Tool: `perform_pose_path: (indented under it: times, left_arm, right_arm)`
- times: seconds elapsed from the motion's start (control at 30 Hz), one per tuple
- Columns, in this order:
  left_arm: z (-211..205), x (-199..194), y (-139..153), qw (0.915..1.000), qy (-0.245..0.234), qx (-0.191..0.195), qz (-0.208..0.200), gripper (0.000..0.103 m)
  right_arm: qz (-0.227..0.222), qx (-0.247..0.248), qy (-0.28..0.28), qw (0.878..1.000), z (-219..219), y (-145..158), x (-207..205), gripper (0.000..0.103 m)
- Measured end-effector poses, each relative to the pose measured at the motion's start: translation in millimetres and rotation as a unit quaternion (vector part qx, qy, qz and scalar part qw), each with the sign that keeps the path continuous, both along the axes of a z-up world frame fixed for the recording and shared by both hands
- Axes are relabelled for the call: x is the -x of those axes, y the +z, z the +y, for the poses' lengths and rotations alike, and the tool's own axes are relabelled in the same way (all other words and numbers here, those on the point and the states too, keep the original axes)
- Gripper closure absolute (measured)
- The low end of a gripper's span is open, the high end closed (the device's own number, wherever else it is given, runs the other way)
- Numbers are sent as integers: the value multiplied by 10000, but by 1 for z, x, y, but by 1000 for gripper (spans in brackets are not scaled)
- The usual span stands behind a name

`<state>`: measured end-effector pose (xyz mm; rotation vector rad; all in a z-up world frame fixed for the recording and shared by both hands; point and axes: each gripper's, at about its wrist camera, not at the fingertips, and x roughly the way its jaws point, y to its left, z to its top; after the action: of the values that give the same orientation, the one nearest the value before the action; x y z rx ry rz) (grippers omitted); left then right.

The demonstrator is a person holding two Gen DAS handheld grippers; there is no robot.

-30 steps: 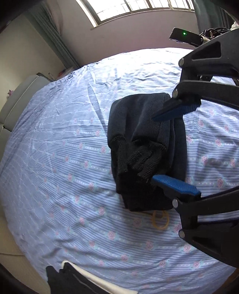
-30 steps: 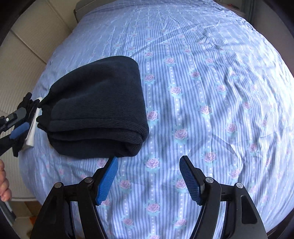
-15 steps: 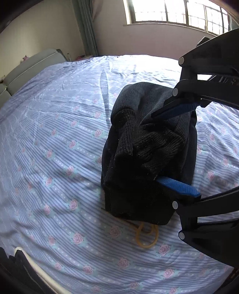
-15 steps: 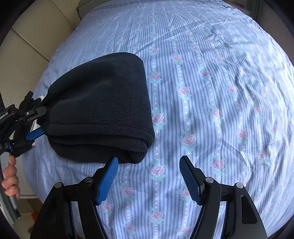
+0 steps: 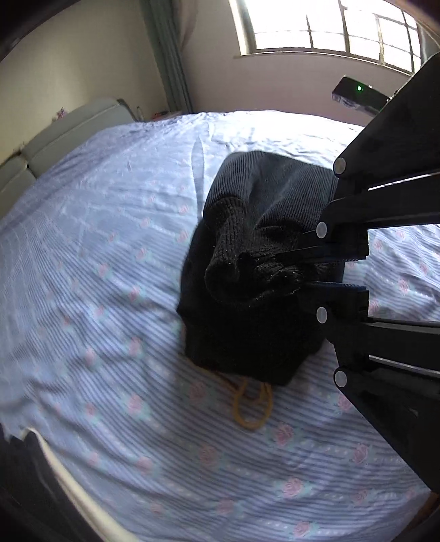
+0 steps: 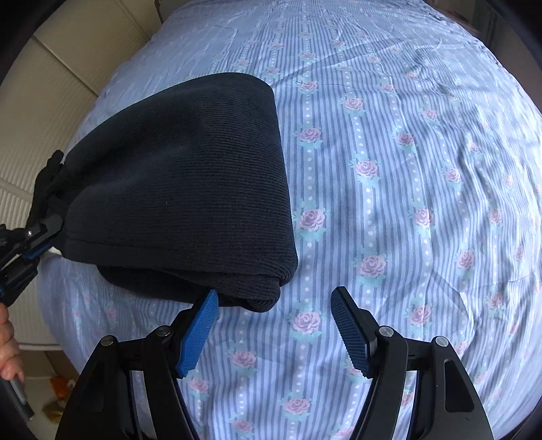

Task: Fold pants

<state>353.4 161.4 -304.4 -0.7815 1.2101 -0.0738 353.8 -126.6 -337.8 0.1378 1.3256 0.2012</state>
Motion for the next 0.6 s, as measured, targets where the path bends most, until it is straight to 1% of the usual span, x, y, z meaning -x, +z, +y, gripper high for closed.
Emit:
perform_pose_path:
  times: [0.07,0.1,0.17,0.23,0.33,0.47,0.53,0.6]
  left_arm:
    - [2,0,-9,9999,52,-21,90,89]
    - [3,0,-12,9999,90,16,127,85]
    - [3,-3,-13,9999,91,-40,124,78]
    - [2,-4,-14,9999,60,-120,100,66]
    - [3,-10,-18,9997,13,-219,145,56]
    - [6,-20,-27,9998,128,34,172,54]
    - [4,-25,-27,9997,151,76,165,54]
    - [0,-30,-26,9998,123,26,132,54]
  right_arm:
    - [11,57,69,10000,3,-2,-3,33]
    - [-2,83,102,9999,5,-2,-4,33]
    - [-30,164,196,9997,7,-2,-6,33]
    - [-62,213,275,9994,8,-1,-8,33]
    - [-53,206,254,9995,7,-1,-10,34]
    - [-2,166,202,9997,5,-1,-11,34]
    - [3,172,232,9996,6,-1,-10,34]
    - [9,165,247,9996,8,-2,-10,34]
